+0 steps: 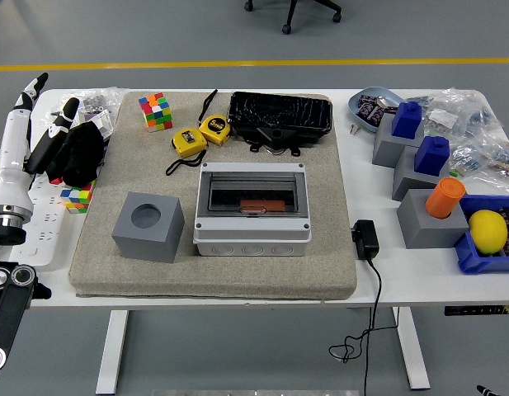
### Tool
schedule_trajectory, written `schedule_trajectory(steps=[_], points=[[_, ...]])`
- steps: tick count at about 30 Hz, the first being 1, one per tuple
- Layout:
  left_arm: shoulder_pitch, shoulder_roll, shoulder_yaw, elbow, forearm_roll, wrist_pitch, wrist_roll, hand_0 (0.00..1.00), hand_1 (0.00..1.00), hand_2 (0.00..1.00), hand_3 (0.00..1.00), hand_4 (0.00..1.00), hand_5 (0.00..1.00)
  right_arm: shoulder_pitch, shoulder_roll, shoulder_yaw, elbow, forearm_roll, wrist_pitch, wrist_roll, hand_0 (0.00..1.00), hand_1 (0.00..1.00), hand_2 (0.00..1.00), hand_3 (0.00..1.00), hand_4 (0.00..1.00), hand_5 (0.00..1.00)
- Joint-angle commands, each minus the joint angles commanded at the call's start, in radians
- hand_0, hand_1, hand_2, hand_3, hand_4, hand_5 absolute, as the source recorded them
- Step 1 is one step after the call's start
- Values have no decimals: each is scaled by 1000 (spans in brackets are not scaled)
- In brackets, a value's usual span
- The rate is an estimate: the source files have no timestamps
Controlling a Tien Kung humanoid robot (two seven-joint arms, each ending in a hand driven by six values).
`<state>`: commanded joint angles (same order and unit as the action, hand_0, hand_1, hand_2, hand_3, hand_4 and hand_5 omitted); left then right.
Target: Fetch the battery,place it into the box,close the lid of the box
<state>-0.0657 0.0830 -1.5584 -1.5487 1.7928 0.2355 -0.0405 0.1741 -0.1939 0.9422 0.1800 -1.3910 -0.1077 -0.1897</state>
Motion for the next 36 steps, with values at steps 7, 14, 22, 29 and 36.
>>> schedule_trajectory(steps=[7, 14, 22, 29, 36], points=[[4, 3, 7, -2, -8, 3, -1, 998, 998, 978, 944, 998, 998, -17, 6, 117, 0, -130, 33, -71, 735, 844, 998, 998, 998, 702], [6, 5, 17, -2, -15, 8, -1, 998, 996, 965, 938, 998, 998, -26, 13, 31, 0, -105, -122, -29, 2, 173, 455, 714, 998, 586], [6, 8, 38, -1, -19, 10, 2, 998, 980, 946, 930, 998, 998, -30, 18, -119, 0, 77, -364, 15, 2, 18, 134, 180, 998, 998], [3, 15, 41, -3, -21, 14, 2, 998, 970, 928, 924, 998, 998, -28, 19, -357, 0, 233, -417, 55, 2, 2, 22, 21, 995, 998], [7, 18, 47, -1, -19, 15, 3, 998, 967, 922, 916, 998, 998, -30, 16, -413, 0, 137, -426, 61, 2, 2, 30, 38, 544, 150]])
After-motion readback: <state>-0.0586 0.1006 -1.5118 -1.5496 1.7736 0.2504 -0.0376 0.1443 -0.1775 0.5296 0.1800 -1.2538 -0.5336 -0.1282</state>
